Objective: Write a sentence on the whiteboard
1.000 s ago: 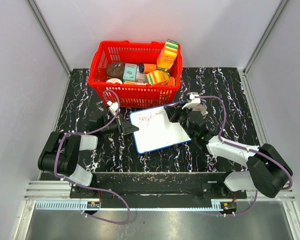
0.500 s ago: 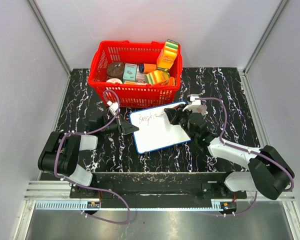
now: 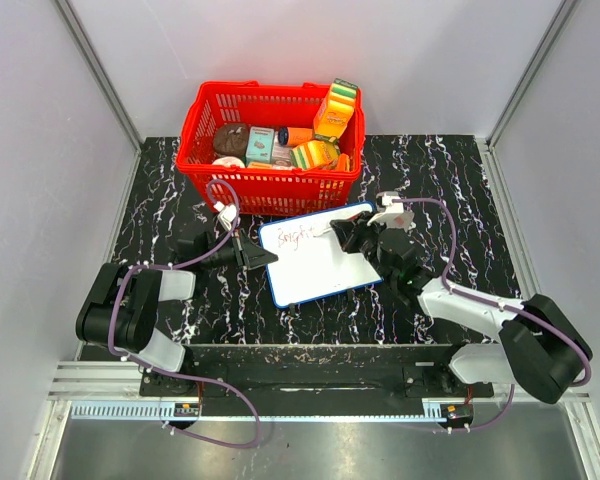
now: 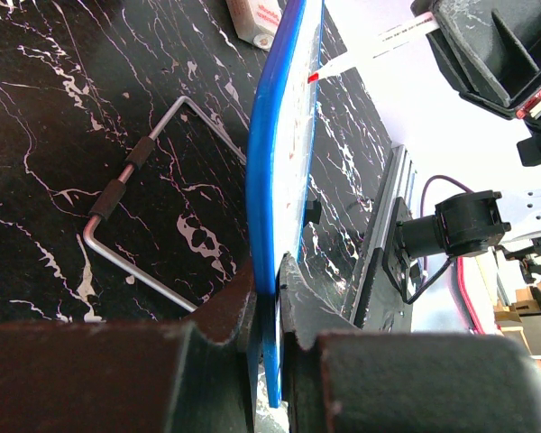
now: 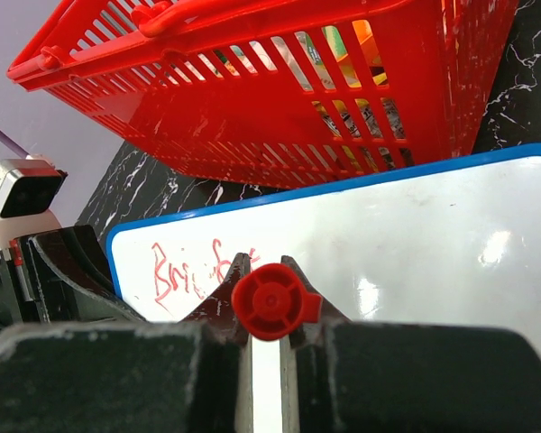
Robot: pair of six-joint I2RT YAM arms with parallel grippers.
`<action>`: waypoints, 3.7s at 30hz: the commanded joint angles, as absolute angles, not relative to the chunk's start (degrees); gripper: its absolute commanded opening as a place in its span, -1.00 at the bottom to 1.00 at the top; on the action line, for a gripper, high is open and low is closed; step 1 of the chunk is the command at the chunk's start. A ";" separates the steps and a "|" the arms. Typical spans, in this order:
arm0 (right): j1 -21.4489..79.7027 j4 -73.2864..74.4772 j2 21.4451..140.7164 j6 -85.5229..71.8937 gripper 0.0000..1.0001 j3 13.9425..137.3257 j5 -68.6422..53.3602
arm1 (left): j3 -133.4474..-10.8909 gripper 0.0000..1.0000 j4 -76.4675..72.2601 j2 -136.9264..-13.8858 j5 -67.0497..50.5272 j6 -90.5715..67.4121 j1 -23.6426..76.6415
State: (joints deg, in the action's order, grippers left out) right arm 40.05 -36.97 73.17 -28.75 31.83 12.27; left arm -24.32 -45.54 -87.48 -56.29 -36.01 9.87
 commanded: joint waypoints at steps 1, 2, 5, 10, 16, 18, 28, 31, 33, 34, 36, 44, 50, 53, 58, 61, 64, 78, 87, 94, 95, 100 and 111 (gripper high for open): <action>39.64 -35.07 71.46 -27.86 -1.00 30.94 13.27 | -25.05 -1.00 -44.30 -87.28 -52.56 -30.23 10.72; 39.64 -34.98 71.28 -27.77 -1.00 30.85 13.45 | -25.05 -1.00 -44.21 -87.28 -52.56 -30.23 10.81; 39.64 -34.54 71.02 -27.51 -1.00 31.37 14.50 | -25.14 -1.00 -44.21 -87.36 -52.56 -30.06 10.81; 39.64 -34.72 70.75 -27.33 -1.00 32.17 15.82 | -25.14 -1.00 -44.12 -87.28 -52.56 -30.15 10.81; 39.64 -35.07 69.88 -26.89 -1.00 33.31 16.61 | -25.14 -1.00 -44.03 -87.28 -52.65 -30.15 10.81; 39.55 -35.07 68.39 -26.81 -1.00 33.31 16.70 | -25.14 -1.00 -44.12 -87.19 -52.65 -29.97 10.81; 39.46 -31.47 57.49 -26.37 -1.00 32.08 15.82 | -25.05 -1.00 -43.95 -87.01 -52.47 -29.97 10.81; 39.38 -29.80 55.81 -26.02 -1.00 31.73 16.00 | -25.05 -1.00 -43.86 -87.01 -52.38 -29.88 10.81; 39.11 -29.01 55.55 -25.84 -1.00 31.55 16.00 | -25.05 -1.00 -43.86 -87.01 -52.38 -29.88 10.81; 39.11 -29.00 55.55 -25.84 -1.00 31.38 15.82 | -25.05 -1.00 -43.86 -87.01 -52.47 -29.97 10.81; 38.94 -29.00 55.81 -25.93 -1.00 31.11 15.47 | -25.13 -1.00 -43.86 -87.01 -52.38 -29.88 10.81; 38.14 -28.39 56.69 -26.19 -1.00 31.81 13.98 | -25.14 -1.00 -43.86 -87.01 -52.38 -29.79 10.81; 36.74 -26.63 57.48 -25.75 -1.00 32.96 13.36 | -25.14 -1.00 -43.68 -87.01 -52.38 -29.79 10.90; 35.60 -25.75 57.92 -25.75 -1.00 33.84 13.18 | -25.14 -1.00 -43.77 -87.10 -52.38 -29.80 10.90; 33.75 -24.70 59.50 -24.44 -1.00 35.94 13.10 | -25.14 -1.00 -43.59 -87.10 -52.29 -29.79 10.81; 32.96 -24.08 61.34 -23.65 -1.00 37.52 13.71 | -25.22 -1.00 -43.59 -87.10 -52.29 -29.71 10.90; 32.70 -23.99 63.19 -23.03 -1.00 38.75 13.53 | -25.14 -1.00 -43.51 -87.10 -52.29 -29.71 10.90; 32.70 -27.77 68.55 -22.50 -1.00 40.34 12.83 | -25.31 -1.00 -43.51 -87.28 -52.38 -29.71 10.99; 32.70 -30.58 70.31 -23.55 -1.00 39.46 12.30 | -25.40 -1.00 -43.42 -87.28 -52.38 -29.71 10.99; 32.70 -30.85 71.28 -23.91 -1.00 39.38 11.78 | -25.40 -1.00 -43.33 -87.19 -52.38 -29.71 10.99; 32.70 -30.76 71.45 -23.99 -1.00 39.38 11.69 | -25.40 -1.00 -43.33 -87.27 -52.47 -29.62 10.99; 32.70 -30.32 72.33 -24.35 -1.00 39.38 11.16 | -25.40 -1.00 -43.42 -87.19 -52.38 -29.53 10.99; 32.61 -30.24 71.28 -24.87 -1.00 38.06 8.97 | -25.40 -1.00 -43.16 -87.19 -52.29 -29.44 11.07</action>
